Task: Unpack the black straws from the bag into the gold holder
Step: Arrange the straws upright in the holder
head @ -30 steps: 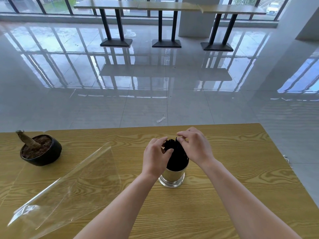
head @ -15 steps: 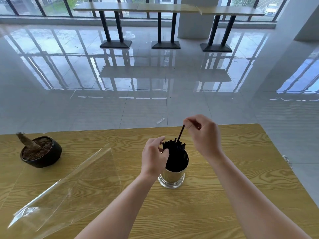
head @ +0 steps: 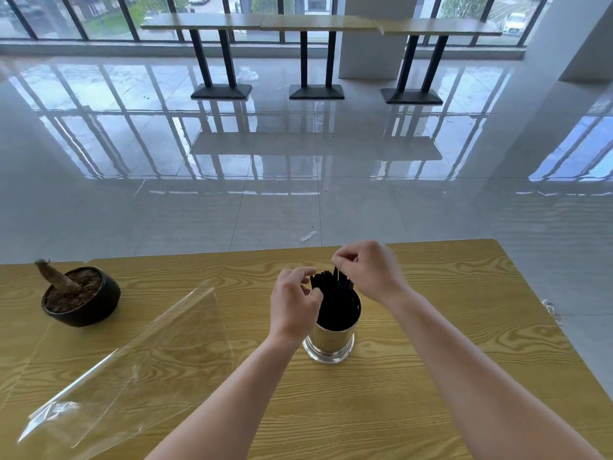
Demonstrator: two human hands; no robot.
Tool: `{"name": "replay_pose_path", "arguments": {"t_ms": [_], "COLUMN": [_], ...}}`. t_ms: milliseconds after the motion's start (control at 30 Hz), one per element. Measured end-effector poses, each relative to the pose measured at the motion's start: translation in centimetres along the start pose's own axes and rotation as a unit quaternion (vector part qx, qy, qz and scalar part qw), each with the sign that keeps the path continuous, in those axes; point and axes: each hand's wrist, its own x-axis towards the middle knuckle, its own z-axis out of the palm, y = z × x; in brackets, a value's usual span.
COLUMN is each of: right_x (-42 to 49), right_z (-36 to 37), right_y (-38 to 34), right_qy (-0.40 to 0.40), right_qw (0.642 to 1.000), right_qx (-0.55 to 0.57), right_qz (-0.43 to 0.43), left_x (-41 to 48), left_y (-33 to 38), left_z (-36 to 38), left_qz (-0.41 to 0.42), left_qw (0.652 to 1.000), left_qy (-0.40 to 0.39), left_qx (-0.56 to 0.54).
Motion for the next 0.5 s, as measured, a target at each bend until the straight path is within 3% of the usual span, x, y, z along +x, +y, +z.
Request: {"name": "replay_pose_path", "arguments": {"t_ms": [100,233,400,500], "right_x": [0.0,0.1,0.2,0.3], "right_z": [1.2,0.4,0.3,0.9], "right_y": [0.7,2.4,3.1,3.0], "right_qy": [-0.046,0.01,-0.102,-0.116], "right_qw": [0.998,0.999,0.991,0.989], "right_qx": [-0.05,0.007,-0.018,-0.013], "right_qz": [0.001,0.042,0.086,0.091], "left_x": [0.0,0.1,0.3,0.3], "left_y": [0.1,0.2,0.1,0.0], "left_z": [0.0,0.2,0.7,0.8], "left_qz": [0.001,0.014,0.032,0.03], "left_qw": [1.0,1.0,0.999,0.999], "left_qy": [-0.006,-0.009,-0.018,-0.018], "left_qx": [0.003,0.009,0.021,0.022]}}
